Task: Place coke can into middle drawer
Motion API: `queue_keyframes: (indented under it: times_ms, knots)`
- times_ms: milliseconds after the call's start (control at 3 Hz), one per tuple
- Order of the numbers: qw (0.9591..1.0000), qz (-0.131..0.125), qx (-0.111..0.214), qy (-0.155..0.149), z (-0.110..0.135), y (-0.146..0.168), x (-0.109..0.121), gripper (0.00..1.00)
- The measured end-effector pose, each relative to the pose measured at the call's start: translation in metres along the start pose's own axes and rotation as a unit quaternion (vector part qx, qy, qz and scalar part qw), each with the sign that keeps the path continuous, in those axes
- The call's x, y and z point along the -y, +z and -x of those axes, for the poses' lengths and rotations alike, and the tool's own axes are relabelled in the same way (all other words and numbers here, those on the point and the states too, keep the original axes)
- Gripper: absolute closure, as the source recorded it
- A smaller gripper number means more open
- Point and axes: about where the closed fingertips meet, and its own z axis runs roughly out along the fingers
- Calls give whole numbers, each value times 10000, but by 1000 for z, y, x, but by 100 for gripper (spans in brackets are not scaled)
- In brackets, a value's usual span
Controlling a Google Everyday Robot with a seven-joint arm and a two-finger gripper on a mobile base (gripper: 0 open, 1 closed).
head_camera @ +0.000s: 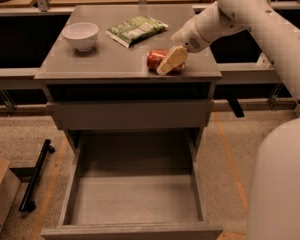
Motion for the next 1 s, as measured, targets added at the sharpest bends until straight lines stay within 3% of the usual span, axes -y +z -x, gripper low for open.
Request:
queue_keyframes:
  times_ms: [333,1000]
  knots:
    - [9998,117,-87,96,-8,16,-4,42]
    - [9995,126,-163,223,-15,15,-8,88]
